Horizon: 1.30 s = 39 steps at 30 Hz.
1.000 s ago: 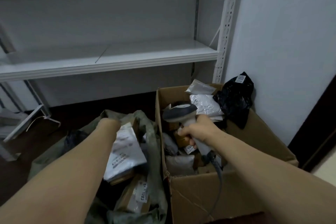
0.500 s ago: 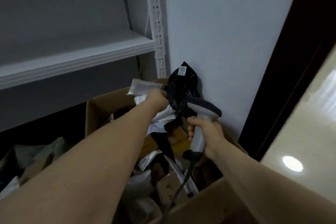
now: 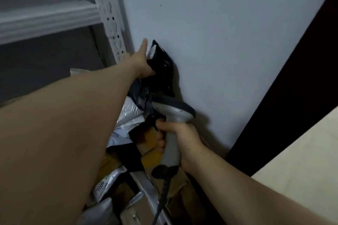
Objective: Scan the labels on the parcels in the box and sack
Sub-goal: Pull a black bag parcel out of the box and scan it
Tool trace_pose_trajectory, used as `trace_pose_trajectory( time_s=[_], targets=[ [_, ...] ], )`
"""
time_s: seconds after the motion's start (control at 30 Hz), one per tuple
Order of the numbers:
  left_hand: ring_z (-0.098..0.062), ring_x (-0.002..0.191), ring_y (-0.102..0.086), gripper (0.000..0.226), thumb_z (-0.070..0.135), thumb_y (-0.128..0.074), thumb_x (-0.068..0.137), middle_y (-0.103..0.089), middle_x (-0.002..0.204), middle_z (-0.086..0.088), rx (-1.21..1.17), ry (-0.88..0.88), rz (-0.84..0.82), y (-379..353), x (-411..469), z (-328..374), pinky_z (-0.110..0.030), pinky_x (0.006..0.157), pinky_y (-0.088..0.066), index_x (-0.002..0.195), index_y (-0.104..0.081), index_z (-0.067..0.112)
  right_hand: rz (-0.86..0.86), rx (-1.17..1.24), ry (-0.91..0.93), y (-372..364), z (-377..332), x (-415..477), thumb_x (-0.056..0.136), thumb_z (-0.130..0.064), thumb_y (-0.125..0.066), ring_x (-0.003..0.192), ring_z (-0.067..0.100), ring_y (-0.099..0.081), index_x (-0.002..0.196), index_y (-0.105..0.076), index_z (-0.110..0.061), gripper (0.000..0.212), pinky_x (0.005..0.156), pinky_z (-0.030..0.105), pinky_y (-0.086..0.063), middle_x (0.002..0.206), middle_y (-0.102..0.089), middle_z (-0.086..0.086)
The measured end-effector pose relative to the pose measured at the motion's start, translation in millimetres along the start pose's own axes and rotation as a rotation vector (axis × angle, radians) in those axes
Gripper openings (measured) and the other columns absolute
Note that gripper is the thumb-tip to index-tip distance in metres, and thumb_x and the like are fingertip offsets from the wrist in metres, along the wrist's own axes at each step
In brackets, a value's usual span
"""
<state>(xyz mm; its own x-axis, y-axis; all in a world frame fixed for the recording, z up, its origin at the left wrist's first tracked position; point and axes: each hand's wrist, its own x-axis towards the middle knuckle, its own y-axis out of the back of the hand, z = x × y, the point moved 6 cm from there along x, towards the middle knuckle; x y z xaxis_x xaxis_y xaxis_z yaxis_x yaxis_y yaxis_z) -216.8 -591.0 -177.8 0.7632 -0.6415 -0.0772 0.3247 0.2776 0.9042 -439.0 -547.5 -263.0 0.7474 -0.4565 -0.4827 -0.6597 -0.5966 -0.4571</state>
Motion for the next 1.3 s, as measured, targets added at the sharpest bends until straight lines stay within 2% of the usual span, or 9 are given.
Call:
trace_pose_trajectory(
  time_s=[0.1,0.3,0.4,0.47,0.67,0.9,1.03,1.17,1.3],
  targets=[
    [-0.037,0.119,-0.047,0.031,0.040,-0.065,0.084,-0.058,0.122,-0.015,0.182,-0.064,-0.011,-11.8,-3.7,-1.5,-0.044,0.104,-0.036,0.107,-0.058,0.021,0.010,0.001,0.000,2.2,-0.3,1.0,0.083,-0.002,-0.064,0.039,0.015,-0.043,0.072,-0.059,-0.003,0.013,0.042,0.021,-0.039,0.053,-0.052,0.009],
    [-0.025,0.065,-0.058,0.015,0.010,-0.068,0.084,-0.058,0.079,-0.014,-0.083,0.012,-0.116,-15.0,-54.6,-15.2,-0.033,0.052,-0.055,0.073,-0.059,0.007,0.049,-0.055,0.034,-1.6,-4.6,-17.7,0.081,-0.003,-0.067,0.040,0.016,-0.045,0.072,-0.063,-0.005,0.010,0.041,0.019,-0.040,0.054,-0.054,0.009],
    [-0.035,0.091,-0.061,0.015,-0.006,-0.059,0.085,-0.055,0.085,-0.012,-0.289,0.071,-0.163,3.2,-90.1,-31.0,-0.050,0.077,-0.057,0.100,-0.061,-0.003,0.016,-0.109,0.053,-15.2,-7.8,-40.0,0.082,-0.004,-0.068,0.042,0.016,-0.048,0.078,-0.065,-0.006,0.005,0.042,0.020,-0.042,0.055,-0.056,0.008],
    [-0.033,0.095,-0.059,0.028,-0.011,-0.050,0.086,-0.054,0.093,-0.013,-0.420,0.103,-0.164,18.8,-117.8,-38.8,-0.048,0.074,-0.058,0.110,-0.059,0.001,-0.008,-0.151,0.072,-27.2,-7.3,-59.3,0.082,-0.003,-0.068,0.041,0.016,-0.049,0.079,-0.065,-0.007,0.006,0.042,0.022,-0.043,0.053,-0.056,0.007],
    [-0.018,0.071,-0.050,0.016,-0.002,-0.039,0.082,-0.049,0.076,-0.010,-0.895,0.290,-0.297,54.6,-227.6,-62.2,-0.022,0.065,-0.047,0.077,-0.051,0.008,-0.027,-0.262,0.125,-59.8,3.6,-134.5,0.081,-0.001,-0.069,0.038,0.016,-0.048,0.083,-0.063,-0.005,0.007,0.042,0.024,-0.044,0.050,-0.055,0.007],
    [-0.022,0.088,-0.068,0.023,0.016,-0.077,0.079,-0.071,0.098,-0.011,-0.772,0.263,0.110,117.0,-329.3,-111.8,-0.033,0.082,-0.057,0.099,-0.070,0.008,-0.074,-0.420,0.193,-105.8,5.4,-224.5,0.080,-0.002,-0.069,0.041,0.018,-0.048,0.085,-0.064,-0.006,0.008,0.044,0.026,-0.043,0.053,-0.055,0.008],
    [-0.017,0.073,-0.061,0.018,0.006,-0.069,0.085,-0.061,0.081,-0.008,-0.865,0.261,0.272,148.9,-379.6,-124.7,-0.023,0.055,-0.058,0.099,-0.065,-0.004,-0.132,-0.521,0.227,-135.3,12.2,-258.7,0.081,-0.002,-0.069,0.040,0.016,-0.048,0.084,-0.063,-0.007,0.008,0.043,0.025,-0.043,0.053,-0.055,0.007],
    [-0.025,0.095,-0.057,0.018,0.003,-0.059,0.091,-0.057,0.106,-0.017,-1.052,0.333,0.341,168.4,-407.9,-137.9,-0.037,0.078,-0.055,0.106,-0.060,-0.008,-0.163,-0.632,0.259,-154.3,19.3,-284.3,0.081,-0.002,-0.069,0.041,0.015,-0.047,0.087,-0.062,-0.008,0.011,0.043,0.024,-0.042,0.055,-0.055,0.007],
    [-0.025,0.098,-0.056,0.019,0.008,-0.060,0.092,-0.058,0.104,-0.013,-1.159,0.369,0.386,178.0,-423.7,-144.1,-0.037,0.077,-0.054,0.108,-0.061,-0.001,-0.182,-0.692,0.305,-165.4,24.6,-301.4,0.081,-0.003,-0.070,0.041,0.016,-0.044,0.084,-0.060,-0.008,0.012,0.041,0.023,-0.040,0.054,-0.052,0.006]
  ],
)
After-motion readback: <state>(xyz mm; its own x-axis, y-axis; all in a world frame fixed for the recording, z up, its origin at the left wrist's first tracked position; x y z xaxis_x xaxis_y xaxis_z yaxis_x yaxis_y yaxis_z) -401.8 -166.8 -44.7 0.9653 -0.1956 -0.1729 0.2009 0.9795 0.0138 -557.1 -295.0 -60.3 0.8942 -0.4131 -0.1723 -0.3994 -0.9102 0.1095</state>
